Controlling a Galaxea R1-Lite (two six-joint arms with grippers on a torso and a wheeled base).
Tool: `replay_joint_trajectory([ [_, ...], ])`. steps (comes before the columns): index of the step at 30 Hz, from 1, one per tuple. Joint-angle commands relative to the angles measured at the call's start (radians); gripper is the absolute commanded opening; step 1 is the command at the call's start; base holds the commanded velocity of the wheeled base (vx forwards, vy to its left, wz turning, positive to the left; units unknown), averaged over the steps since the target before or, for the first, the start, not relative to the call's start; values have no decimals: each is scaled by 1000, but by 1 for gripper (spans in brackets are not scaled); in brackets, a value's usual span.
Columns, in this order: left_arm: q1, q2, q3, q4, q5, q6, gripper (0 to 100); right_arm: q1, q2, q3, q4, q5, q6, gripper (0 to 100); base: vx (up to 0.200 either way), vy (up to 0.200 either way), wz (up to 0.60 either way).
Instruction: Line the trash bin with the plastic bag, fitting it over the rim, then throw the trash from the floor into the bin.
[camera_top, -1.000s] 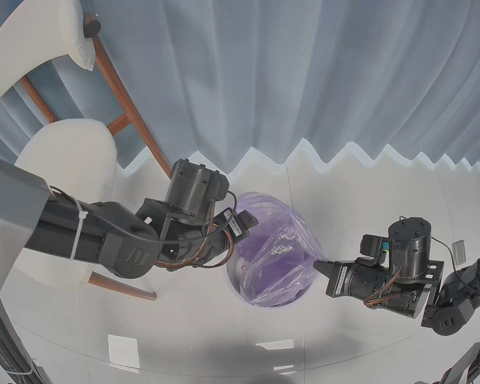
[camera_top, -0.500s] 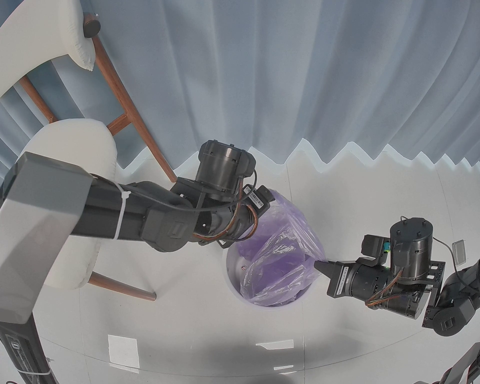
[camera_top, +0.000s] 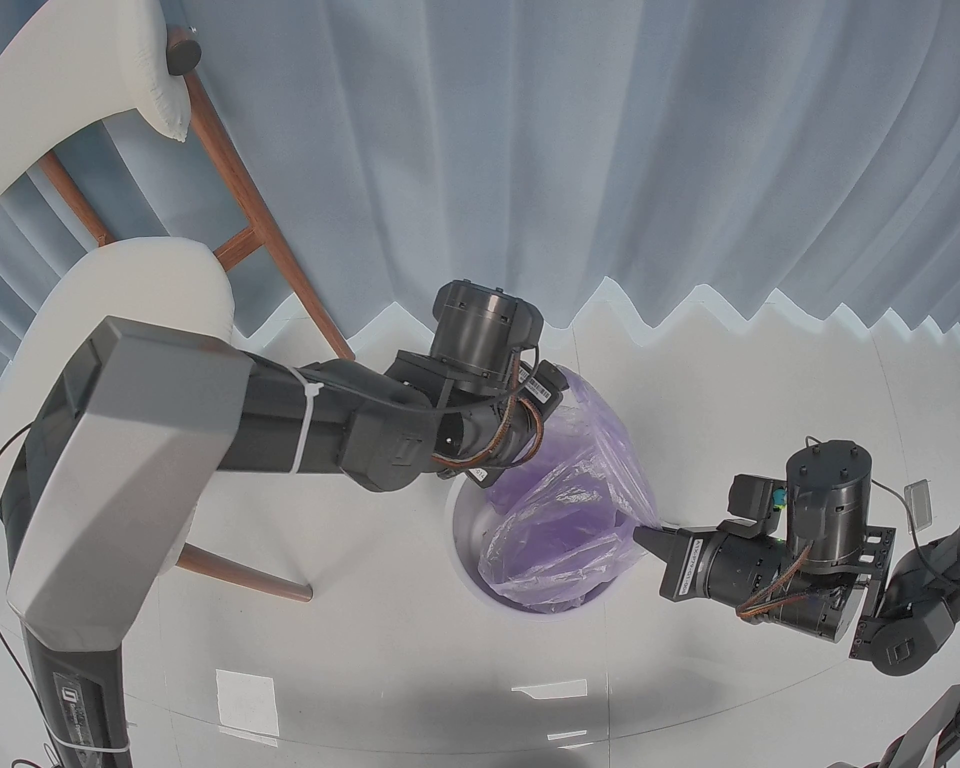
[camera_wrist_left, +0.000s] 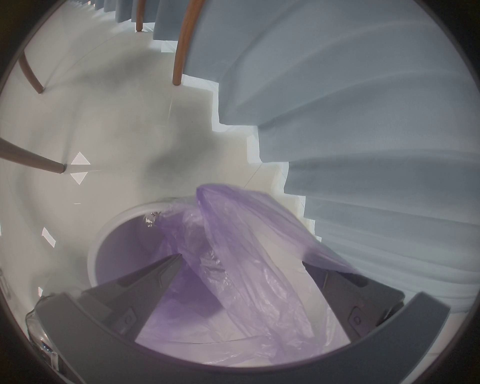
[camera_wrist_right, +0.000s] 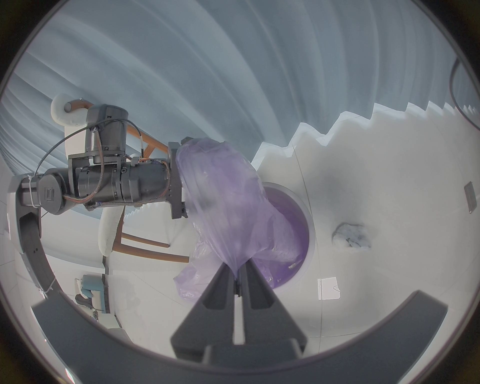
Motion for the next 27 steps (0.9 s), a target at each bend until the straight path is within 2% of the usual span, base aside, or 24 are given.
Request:
replay_joint_trajectory([
  [1,-12,30,-14,-1,1,-4,100,0,-4,5,-1,1,0,0,0,0,0],
  [5,-12,48,-51,1,1,-6,100,0,-4,5,1,0,0,0,0,0,0],
  [6,-12,59,-68,1,1,-7,0,2,-4,5,1,1,-1,0,0,0,0],
  [17,1,34,-50,51,4,7,0,-1,-4,3,-1,1,0,0,0,0,0],
  [21,26,-32,16,91,2,89,0,-102,3,-10,1,21,0,0,0,0,0],
  [27,11,-157,184,93,-1,258,0,-268,32,-70,22,125,-6,0,0,0,0],
])
